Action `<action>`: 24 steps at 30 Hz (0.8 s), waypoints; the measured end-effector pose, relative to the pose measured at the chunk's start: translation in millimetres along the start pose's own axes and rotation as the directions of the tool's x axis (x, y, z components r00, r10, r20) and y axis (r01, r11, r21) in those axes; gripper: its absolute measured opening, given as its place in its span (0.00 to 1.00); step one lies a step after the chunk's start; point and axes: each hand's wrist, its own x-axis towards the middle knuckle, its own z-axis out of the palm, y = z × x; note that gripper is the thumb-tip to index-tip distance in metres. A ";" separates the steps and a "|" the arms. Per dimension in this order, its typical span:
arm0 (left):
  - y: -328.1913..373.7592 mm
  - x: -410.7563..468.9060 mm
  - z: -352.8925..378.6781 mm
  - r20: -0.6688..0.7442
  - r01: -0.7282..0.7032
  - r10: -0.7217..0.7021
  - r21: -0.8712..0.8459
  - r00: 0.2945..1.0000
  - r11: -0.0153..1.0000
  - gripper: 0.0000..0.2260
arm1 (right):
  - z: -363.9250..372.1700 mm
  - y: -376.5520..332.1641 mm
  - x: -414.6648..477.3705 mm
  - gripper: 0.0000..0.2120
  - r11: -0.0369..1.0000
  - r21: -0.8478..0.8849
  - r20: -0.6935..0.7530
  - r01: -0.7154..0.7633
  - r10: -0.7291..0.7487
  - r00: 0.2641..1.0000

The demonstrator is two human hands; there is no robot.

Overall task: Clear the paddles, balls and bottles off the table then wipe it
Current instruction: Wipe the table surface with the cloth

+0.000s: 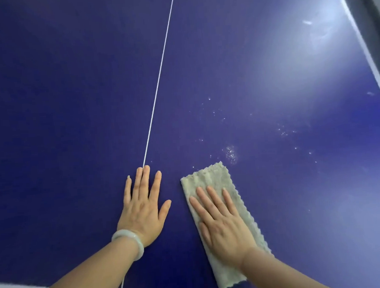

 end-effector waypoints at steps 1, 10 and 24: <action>0.5 -0.2 -0.4 0.003 0.001 -0.001 0.000 1.000 1.000 0.32 | -1.6 -5.6 22.4 0.27 0.999 0.009 -0.001 0.044 -0.044 0.999; -1.1 -1.4 -0.1 0.026 0.007 -0.007 -0.021 1.000 1.000 0.32 | -13.5 44.7 82.5 0.28 0.939 0.030 -0.121 -0.343 0.344 0.931; -1.1 -1.9 -0.5 0.057 0.012 -0.011 -0.022 0.998 1.000 0.33 | -30.4 38.7 197.3 0.26 0.996 -0.056 -0.059 0.076 -0.079 0.995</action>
